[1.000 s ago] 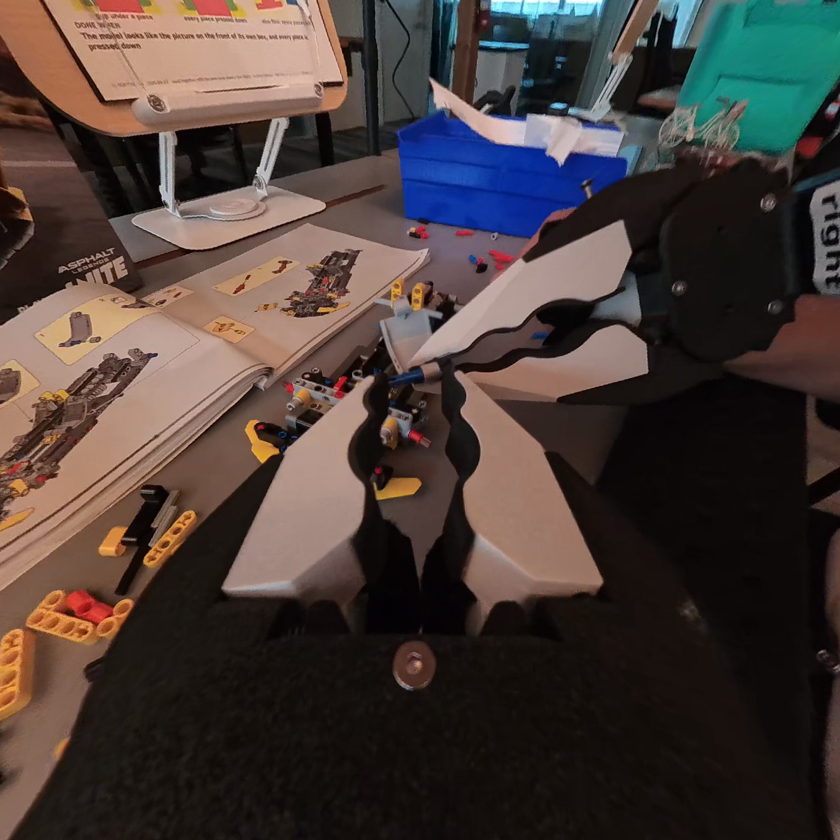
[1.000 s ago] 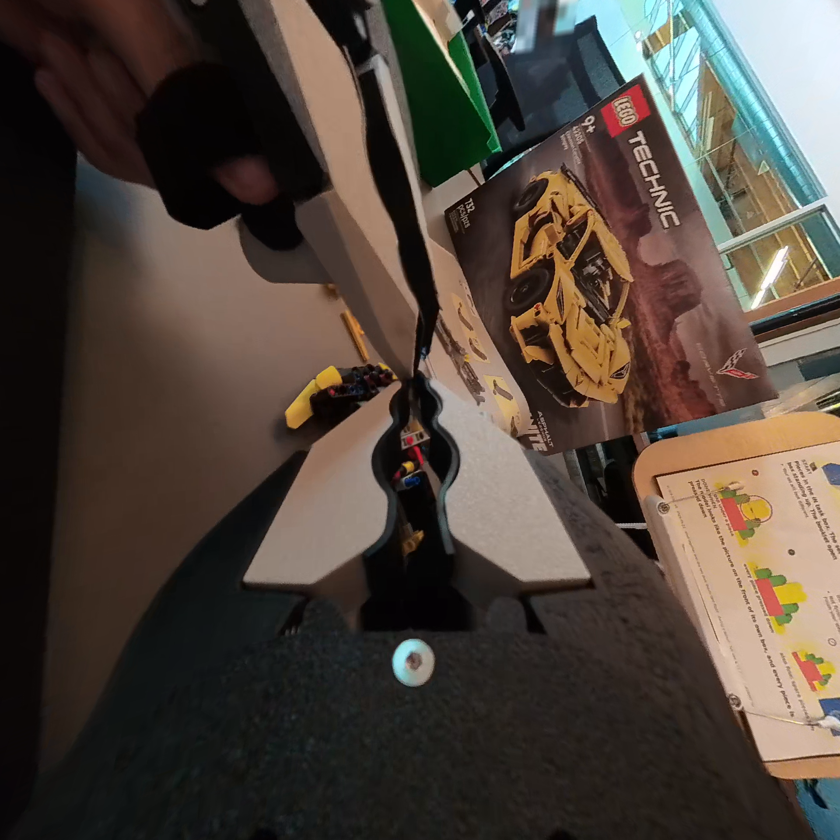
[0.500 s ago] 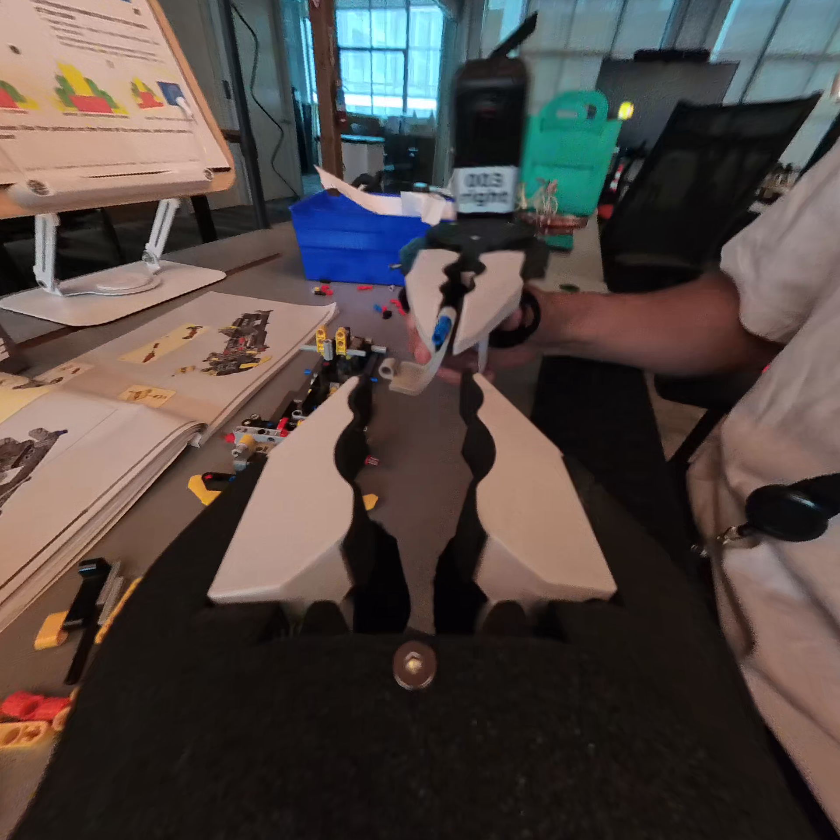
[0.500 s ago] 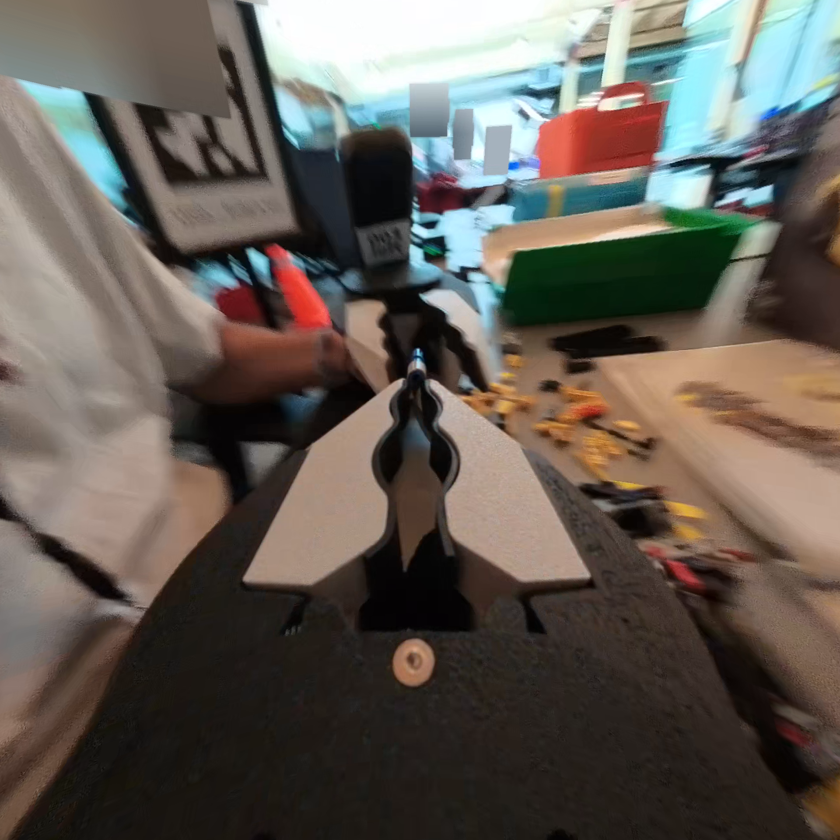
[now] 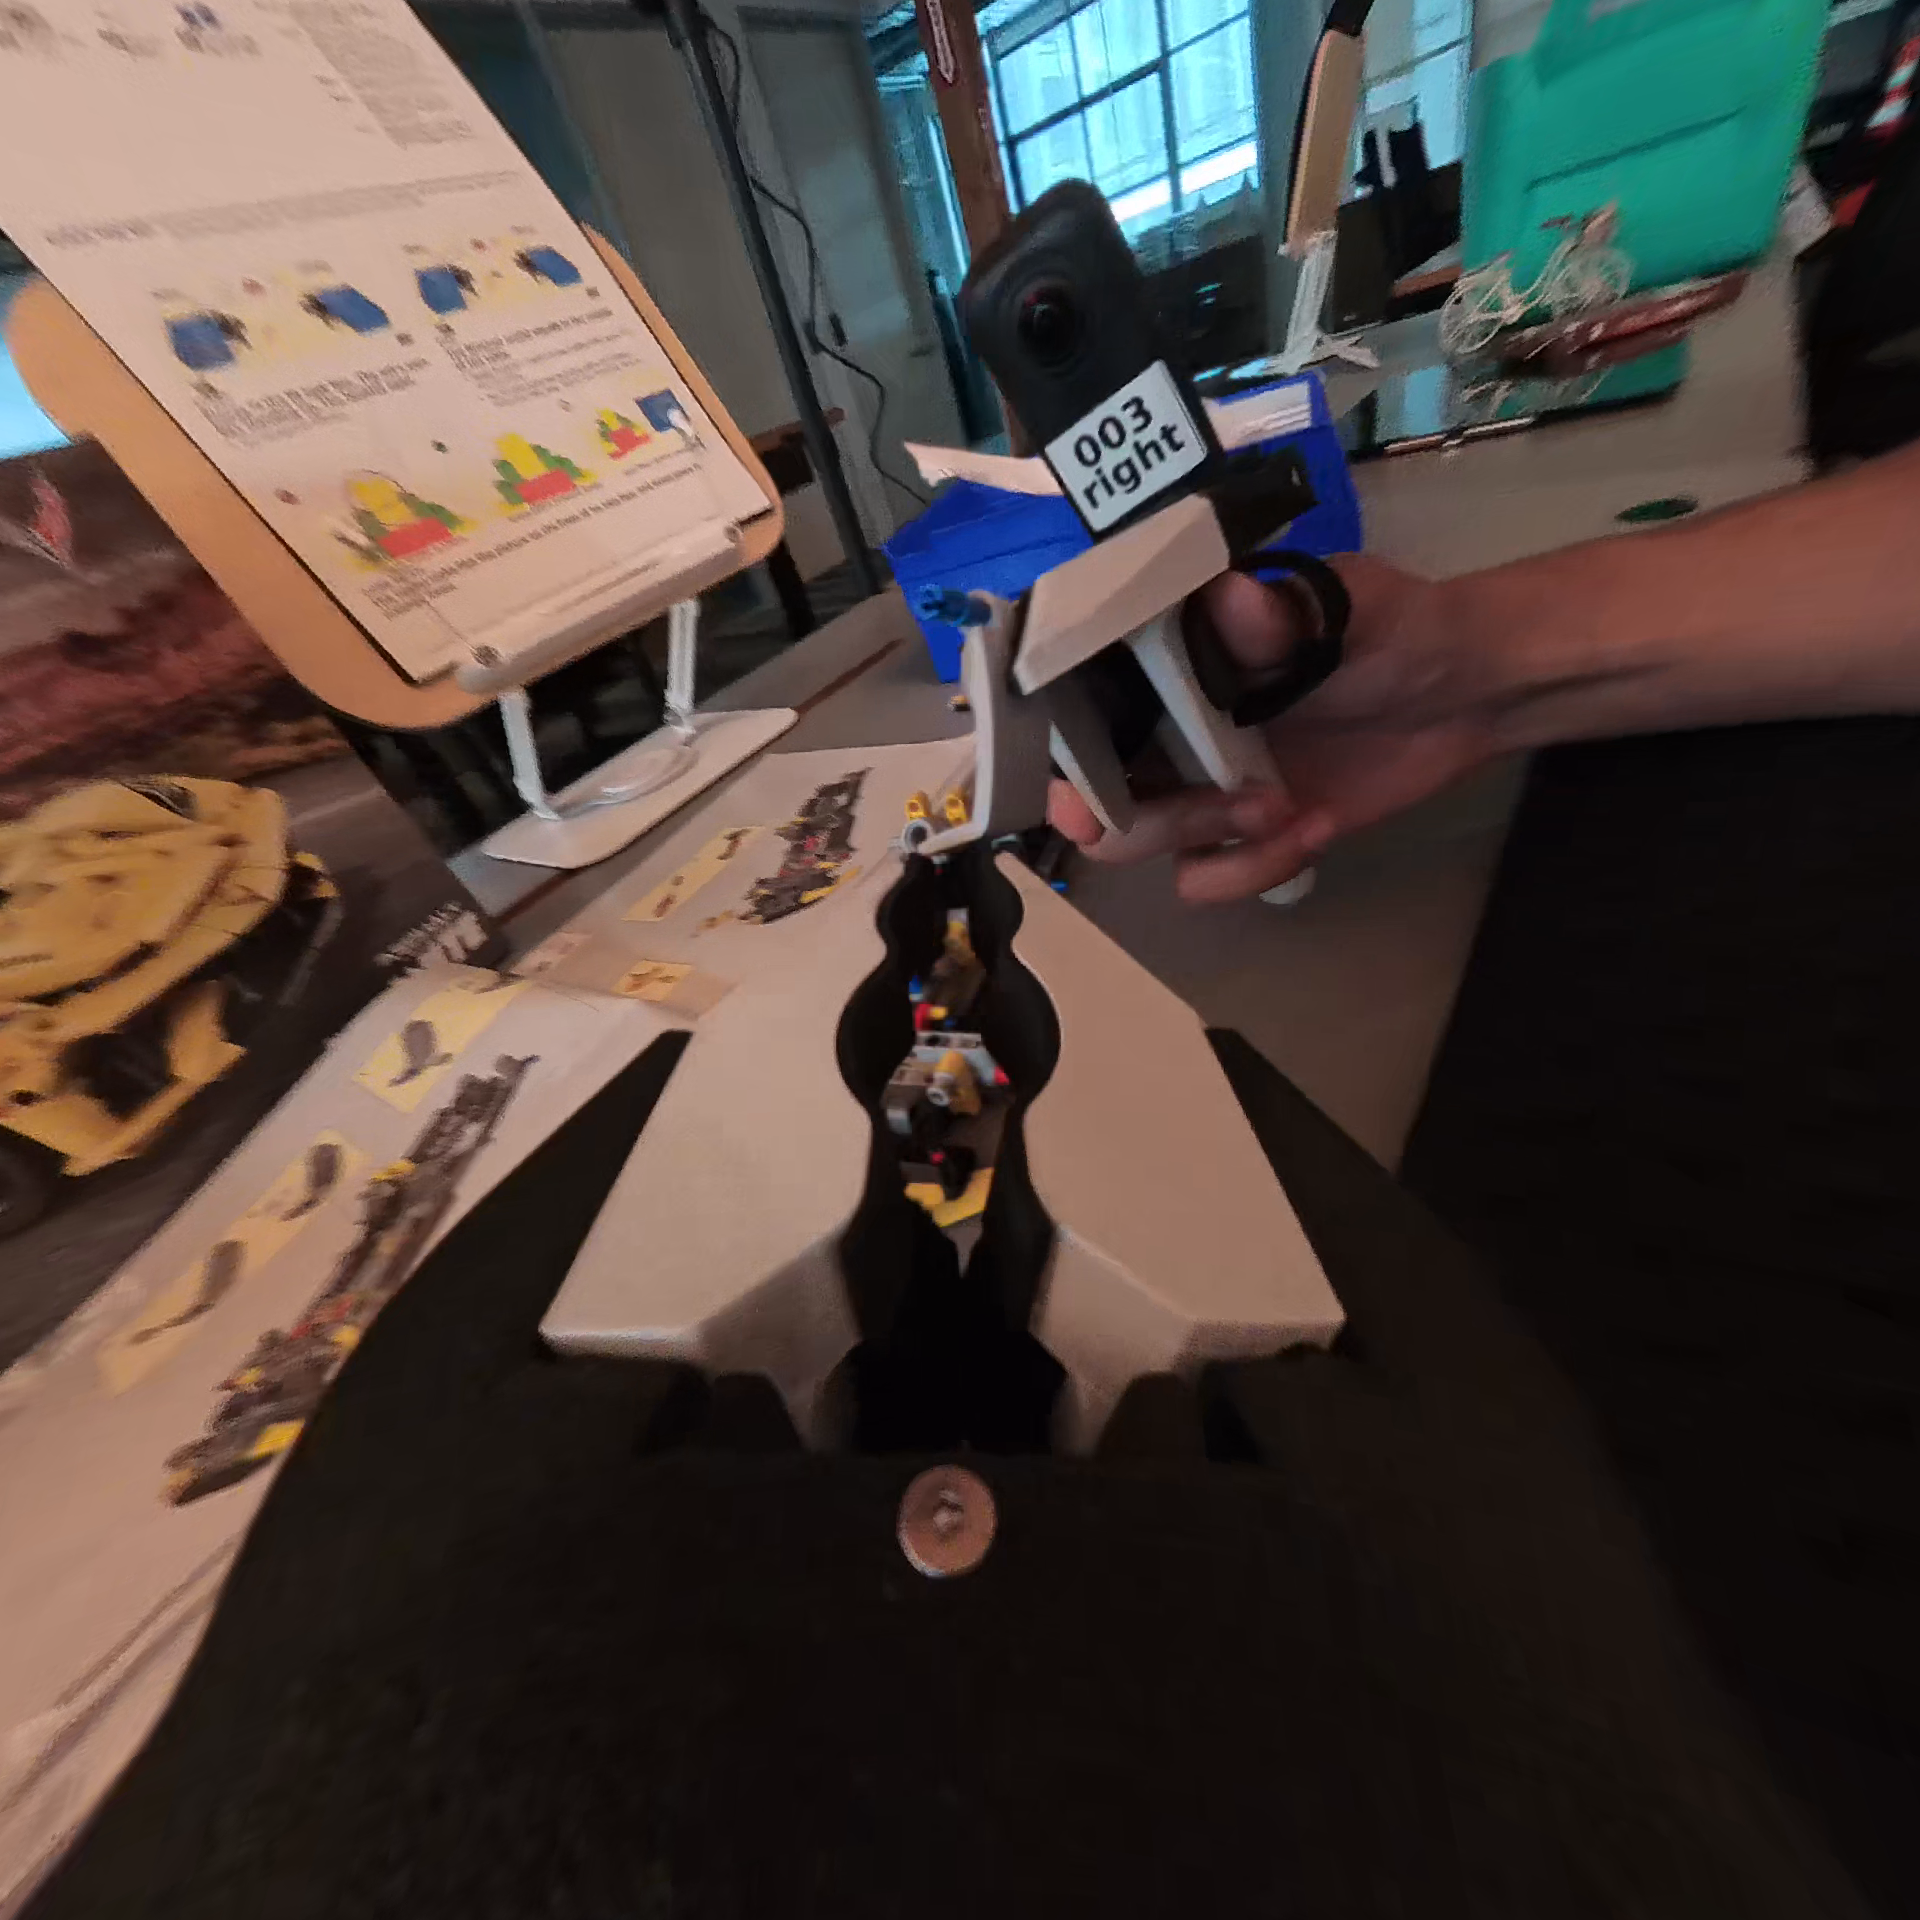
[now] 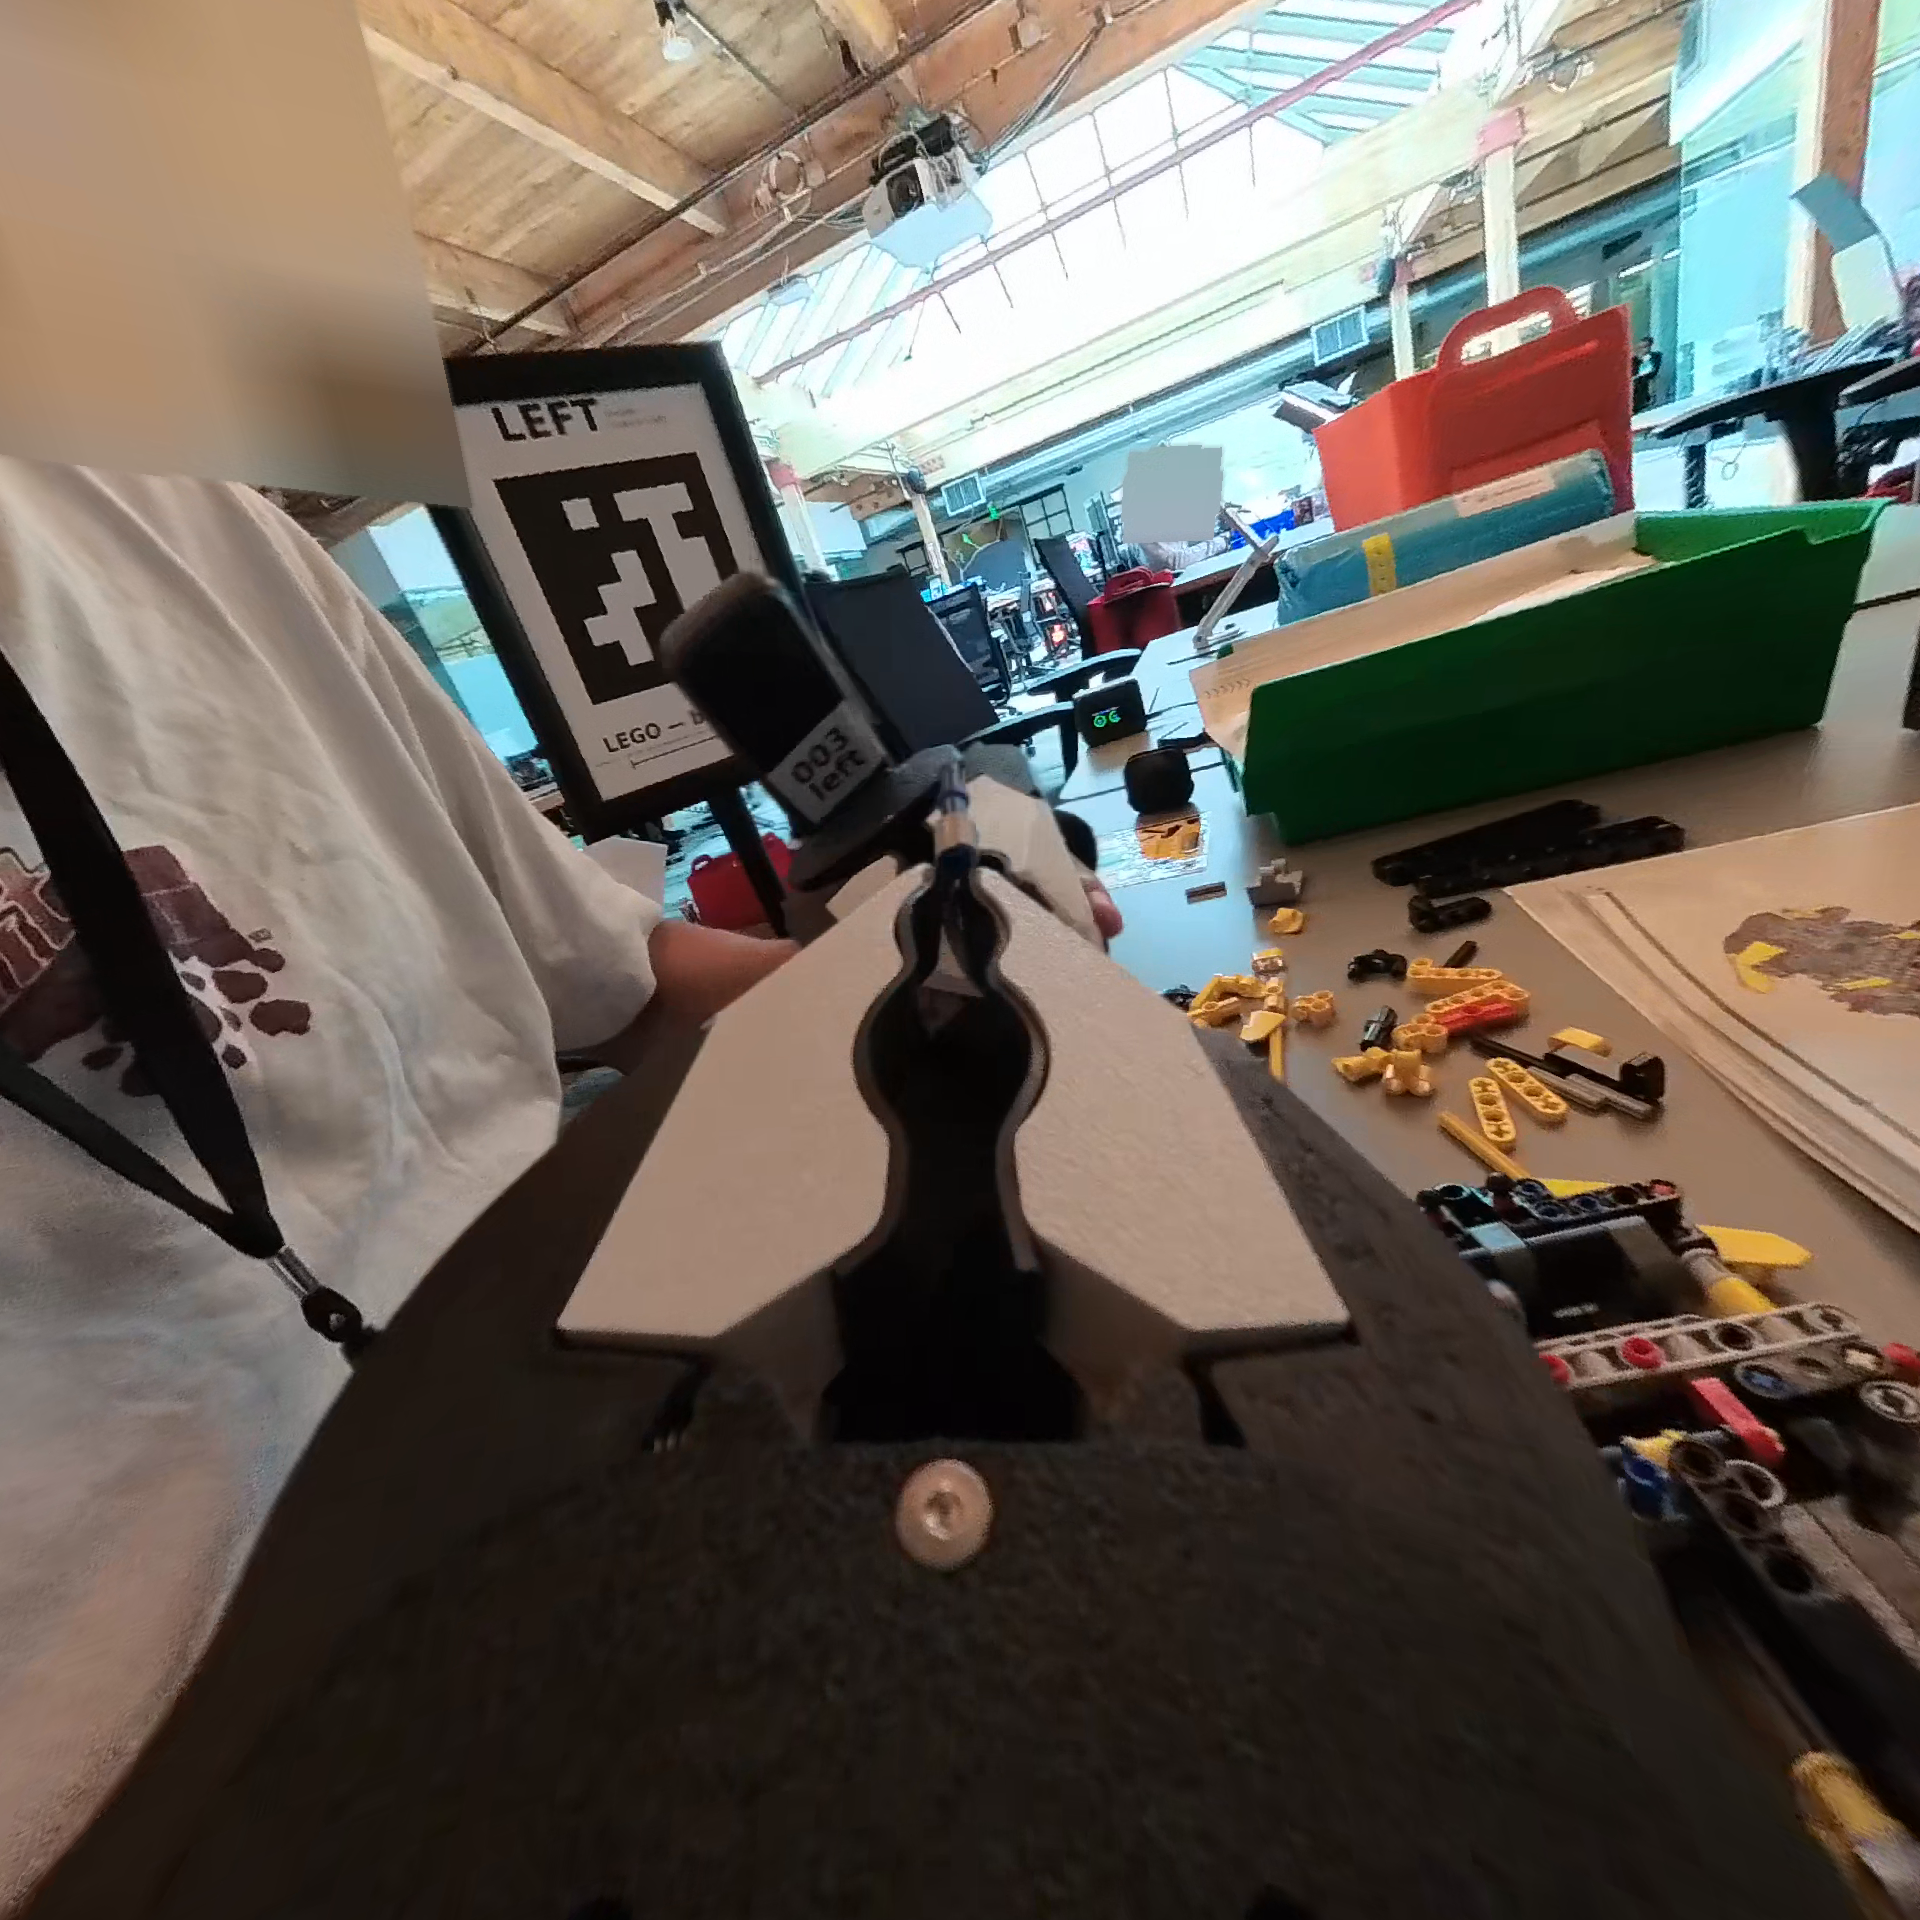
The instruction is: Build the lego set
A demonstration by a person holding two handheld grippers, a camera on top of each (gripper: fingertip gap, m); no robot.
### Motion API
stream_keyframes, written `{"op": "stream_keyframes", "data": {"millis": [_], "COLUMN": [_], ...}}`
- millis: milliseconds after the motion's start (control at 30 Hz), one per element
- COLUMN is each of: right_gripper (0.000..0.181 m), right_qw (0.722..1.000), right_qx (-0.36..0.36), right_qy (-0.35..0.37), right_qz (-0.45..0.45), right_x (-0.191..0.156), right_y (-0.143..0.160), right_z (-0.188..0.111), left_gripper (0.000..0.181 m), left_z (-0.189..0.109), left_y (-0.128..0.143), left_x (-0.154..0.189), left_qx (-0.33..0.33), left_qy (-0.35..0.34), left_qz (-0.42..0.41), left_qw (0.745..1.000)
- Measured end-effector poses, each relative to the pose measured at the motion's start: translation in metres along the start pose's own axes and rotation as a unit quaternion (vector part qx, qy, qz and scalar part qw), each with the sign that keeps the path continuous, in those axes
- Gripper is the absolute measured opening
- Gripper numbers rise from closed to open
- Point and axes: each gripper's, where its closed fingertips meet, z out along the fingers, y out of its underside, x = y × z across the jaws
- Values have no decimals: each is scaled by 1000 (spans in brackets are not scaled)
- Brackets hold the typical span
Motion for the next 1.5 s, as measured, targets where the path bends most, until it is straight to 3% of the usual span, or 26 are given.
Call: {"op": "stream_keyframes", "data": {"millis": [167,267,367,467,533,600,700,800,867,1167,1500], "right_gripper": [3,3,3,3,9,19,40,38,33,31,22], "right_qw": [1000,1000,999,999,998,992,978,969,960,961,963], "right_qx": [-3,-13,-36,-50,-61,-64,-49,-12,-22,-78,-79], "right_qy": [10,12,-9,-10,24,99,199,239,261,235,232], "right_qz": [-3,3,0,-17,-26,-30,-37,-60,-96,-124,-113], "right_x": [2,5,-3,-5,7,27,41,33,32,28,28], "right_y": [0,3,11,16,18,17,14,8,8,22,20], "right_z": [-2,-4,0,6,4,-1,-4,2,2,-2,-5], "left_gripper": [19,36,30,7,2,0,0,0,0,0,0], "left_z": [-2,-5,-4,1,4,5,4,6,6,6,5], "left_y": [-4,-7,-11,-11,-5,0,13,22,21,20,17], "left_x": [-1,-4,12,23,17,1,-22,-23,-22,-19,-20], "left_qx": [1,11,25,22,3,-19,-88,-145,-155,-156,-162], "left_qy": [-27,-28,28,58,35,-33,-157,-214,-234,-238,-258], "left_qz": [45,22,-2,-6,-3,43,175,313,361,388,436], "left_qw": [999,999,999,998,999,998,968,914,889,876,847]}}
